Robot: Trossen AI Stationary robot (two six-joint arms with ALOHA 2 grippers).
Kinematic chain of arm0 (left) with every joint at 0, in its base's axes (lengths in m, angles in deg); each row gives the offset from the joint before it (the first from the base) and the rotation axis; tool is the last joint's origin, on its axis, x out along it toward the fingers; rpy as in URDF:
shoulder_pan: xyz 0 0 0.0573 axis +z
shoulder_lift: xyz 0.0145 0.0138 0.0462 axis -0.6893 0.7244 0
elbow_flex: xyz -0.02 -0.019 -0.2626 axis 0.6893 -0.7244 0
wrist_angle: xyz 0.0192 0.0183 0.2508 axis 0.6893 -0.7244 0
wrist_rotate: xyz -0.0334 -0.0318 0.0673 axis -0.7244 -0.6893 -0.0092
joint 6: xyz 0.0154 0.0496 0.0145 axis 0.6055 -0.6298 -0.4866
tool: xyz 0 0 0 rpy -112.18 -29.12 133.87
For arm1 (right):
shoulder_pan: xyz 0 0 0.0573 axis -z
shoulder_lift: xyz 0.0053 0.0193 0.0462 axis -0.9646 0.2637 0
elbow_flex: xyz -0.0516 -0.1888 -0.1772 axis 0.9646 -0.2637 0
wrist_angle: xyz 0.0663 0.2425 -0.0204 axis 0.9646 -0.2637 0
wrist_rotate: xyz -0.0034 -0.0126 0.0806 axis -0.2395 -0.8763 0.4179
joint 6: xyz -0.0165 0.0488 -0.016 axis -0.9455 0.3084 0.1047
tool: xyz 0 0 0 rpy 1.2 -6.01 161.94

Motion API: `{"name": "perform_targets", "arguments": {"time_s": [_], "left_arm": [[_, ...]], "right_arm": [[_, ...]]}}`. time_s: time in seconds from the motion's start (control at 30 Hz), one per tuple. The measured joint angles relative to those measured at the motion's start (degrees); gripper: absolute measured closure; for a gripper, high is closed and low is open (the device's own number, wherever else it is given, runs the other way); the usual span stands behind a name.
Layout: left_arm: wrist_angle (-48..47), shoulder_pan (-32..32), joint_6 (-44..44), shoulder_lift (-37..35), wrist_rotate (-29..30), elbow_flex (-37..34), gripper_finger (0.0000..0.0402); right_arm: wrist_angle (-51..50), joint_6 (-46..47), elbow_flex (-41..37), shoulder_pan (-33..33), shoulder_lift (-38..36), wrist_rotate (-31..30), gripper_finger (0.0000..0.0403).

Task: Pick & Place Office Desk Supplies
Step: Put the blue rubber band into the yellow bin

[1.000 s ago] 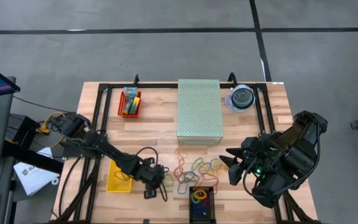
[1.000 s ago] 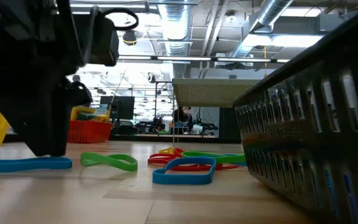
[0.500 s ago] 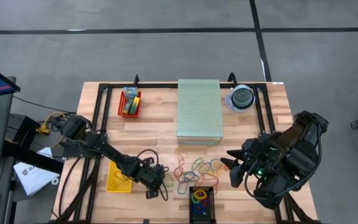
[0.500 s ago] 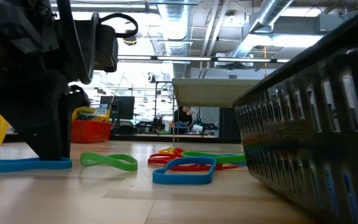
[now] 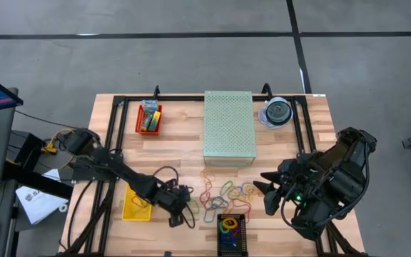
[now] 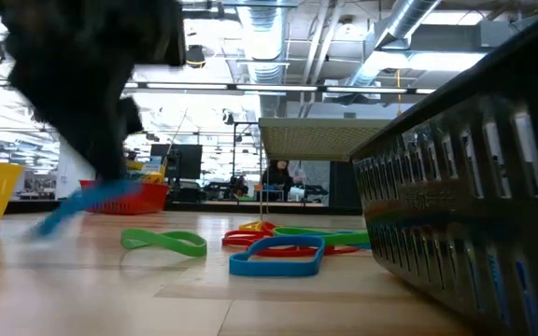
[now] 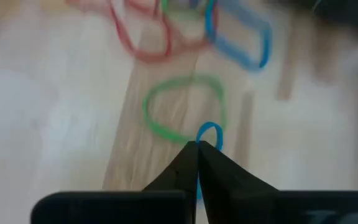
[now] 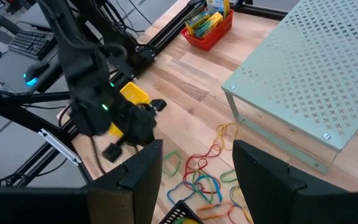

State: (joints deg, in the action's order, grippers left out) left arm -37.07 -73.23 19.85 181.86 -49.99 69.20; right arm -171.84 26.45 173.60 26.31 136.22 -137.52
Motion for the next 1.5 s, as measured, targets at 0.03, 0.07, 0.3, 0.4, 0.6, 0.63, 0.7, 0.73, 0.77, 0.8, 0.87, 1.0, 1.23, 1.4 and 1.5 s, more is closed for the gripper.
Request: {"name": "perform_targets", "arguments": {"time_s": [0.03, 0.07, 0.3, 0.4, 0.6, 0.63, 0.7, 0.73, 0.77, 0.8, 0.87, 1.0, 1.23, 1.4, 1.5], "left_arm": [[0.47, 0.39, -0.19, -1.45, 0.51, 0.00, 0.0400], [1.35, 0.84, -0.44, -2.75, 1.03, 0.00, 0.0401], [2.97, 5.36, -3.22, -13.93, 1.33, 0.04, 0.0401], [2.17, 8.23, -3.42, -18.05, -4.68, 0.15, 0.0401], [-7.70, 9.43, -1.80, -25.35, -9.90, 0.17, 0.0401], [-11.60, 8.93, -1.18, -26.73, -9.99, 0.17, 0.0401], [-18.33, 7.69, 0.79, -28.92, -10.17, 0.17, 0.0401], [-21.55, 6.84, 1.82, -30.17, -9.84, 0.17, 0.0401], [-24.69, 5.77, 3.08, -31.33, -9.30, 0.15, 0.0401], [-26.88, 4.57, 4.62, -32.33, -8.81, 0.15, 0.0401], [-30.31, 1.96, 7.97, -33.92, -7.68, 0.15, 0.0401], [-37.09, -3.30, 15.90, -34.92, -4.50, 0.15, 0.0401], [-35.66, -11.27, 35.19, -34.49, 1.66, -5.56, 0.0401], [-31.64, -14.94, 47.42, -34.32, 3.97, -12.70, 0.0401], [-31.00, -15.93, 53.96, -34.38, 4.40, -16.51, 0.0401]], "right_arm": [[-0.02, -0.18, 0.00, 0.06, 0.00, -0.09, 0.0212], [-0.16, -0.24, 0.00, 0.11, 0.00, -0.12, 0.0212], [-0.43, -1.31, 0.00, 0.90, 0.00, -0.67, 0.0212], [-0.57, -1.31, 0.00, 0.91, 0.00, -1.58, 0.0212], [-0.57, -1.29, 0.00, 0.90, 0.00, -1.63, 0.0212], [-0.57, -1.29, 0.00, 0.90, 0.00, -1.61, 0.0212], [-0.57, -1.29, 0.00, 0.90, 0.00, -1.63, 0.0212], [-0.57, -1.29, 0.00, 0.91, 0.00, -1.63, 0.0212], [-0.58, -1.29, 0.00, 0.92, 0.00, -1.63, 0.0212], [-0.59, -1.29, 0.00, 0.91, 0.00, -1.64, 0.0212], [-0.59, -1.29, 0.00, 0.92, 0.00, -1.65, 0.0212], [-0.59, -1.26, 0.00, 0.91, 0.00, -1.65, 0.0212], [-0.59, -0.83, 0.00, 0.91, 0.00, -1.67, 0.0212], [-0.59, -0.60, 0.00, 0.91, 0.00, -1.67, 0.0212], [-0.62, -0.24, 0.00, 0.90, 0.00, -1.65, 0.0212]]}}
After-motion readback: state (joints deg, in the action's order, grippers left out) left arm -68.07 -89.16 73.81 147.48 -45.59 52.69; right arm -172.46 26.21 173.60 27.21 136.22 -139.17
